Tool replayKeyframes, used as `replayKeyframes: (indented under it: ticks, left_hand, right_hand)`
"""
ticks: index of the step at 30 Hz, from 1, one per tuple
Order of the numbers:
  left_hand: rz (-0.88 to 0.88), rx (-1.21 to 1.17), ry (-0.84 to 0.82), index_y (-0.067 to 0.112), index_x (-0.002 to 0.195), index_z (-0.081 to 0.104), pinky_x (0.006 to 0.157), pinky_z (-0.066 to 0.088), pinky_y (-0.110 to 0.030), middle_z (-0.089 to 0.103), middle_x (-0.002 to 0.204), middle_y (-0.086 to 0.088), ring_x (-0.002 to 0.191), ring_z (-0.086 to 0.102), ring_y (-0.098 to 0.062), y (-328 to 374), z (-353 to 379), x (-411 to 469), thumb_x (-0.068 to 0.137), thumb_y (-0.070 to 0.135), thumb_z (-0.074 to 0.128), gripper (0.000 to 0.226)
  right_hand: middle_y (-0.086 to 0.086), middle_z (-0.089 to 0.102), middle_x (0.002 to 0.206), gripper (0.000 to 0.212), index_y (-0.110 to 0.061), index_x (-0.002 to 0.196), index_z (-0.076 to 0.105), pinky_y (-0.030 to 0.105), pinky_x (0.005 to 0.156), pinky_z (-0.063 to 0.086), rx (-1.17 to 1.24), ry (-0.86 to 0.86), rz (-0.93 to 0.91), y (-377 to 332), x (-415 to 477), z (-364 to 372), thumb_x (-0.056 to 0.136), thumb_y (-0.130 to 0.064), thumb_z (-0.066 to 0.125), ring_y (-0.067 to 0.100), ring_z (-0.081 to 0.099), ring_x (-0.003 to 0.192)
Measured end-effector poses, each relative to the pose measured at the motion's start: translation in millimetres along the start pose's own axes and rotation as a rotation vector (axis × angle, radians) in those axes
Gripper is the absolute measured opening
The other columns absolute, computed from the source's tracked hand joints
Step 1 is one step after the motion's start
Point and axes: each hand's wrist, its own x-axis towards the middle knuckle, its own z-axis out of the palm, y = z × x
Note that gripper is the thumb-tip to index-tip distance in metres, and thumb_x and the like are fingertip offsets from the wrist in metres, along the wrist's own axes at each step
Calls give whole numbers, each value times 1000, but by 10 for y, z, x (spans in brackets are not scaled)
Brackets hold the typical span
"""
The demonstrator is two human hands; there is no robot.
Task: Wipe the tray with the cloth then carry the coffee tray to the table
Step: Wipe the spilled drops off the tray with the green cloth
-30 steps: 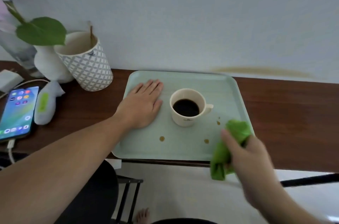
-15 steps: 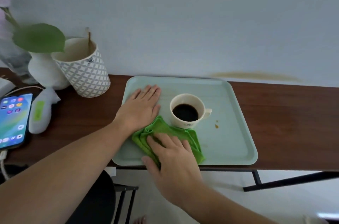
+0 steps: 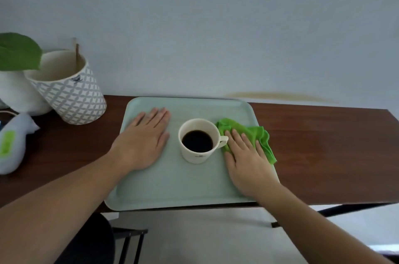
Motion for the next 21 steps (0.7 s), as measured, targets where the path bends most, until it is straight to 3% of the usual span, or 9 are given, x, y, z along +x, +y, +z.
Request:
replayKeyframes:
  ticks: [5,10,14,21]
  left_hand:
    - [-25,7,-6,21,156,2,123,5,-39,3,165,4,151,-2,-11,34,-7,6,95,48,3,67]
    - [-105,9,-16,22,156,0,123,3,-42,1,165,5,151,-1,-16,78,-27,26,93,48,2,68]
    - [-97,12,-26,22,156,-1,123,3,-43,0,165,5,151,-3,-16,72,-23,24,94,48,3,67]
    - [-40,15,-52,22,156,-1,122,4,-44,-2,165,6,150,-5,-12,62,-71,7,91,48,-6,70]
  right_hand:
    - [-6,0,165,58,-32,156,3,42,122,2,-19,-13,5,64,634,-37,101,-40,20,15,0,151]
    - [0,0,165,62,-27,156,-1,41,122,6,-26,-2,78,-90,-47,20,97,-41,10,19,3,151]
    - [-4,-7,163,72,-27,155,-6,40,120,-2,-3,-91,12,-383,-643,54,86,-45,-2,17,-4,151]
    - [-5,-8,164,74,-26,155,-6,41,121,-4,-33,-64,-63,-394,-272,47,84,-42,2,14,-7,151]
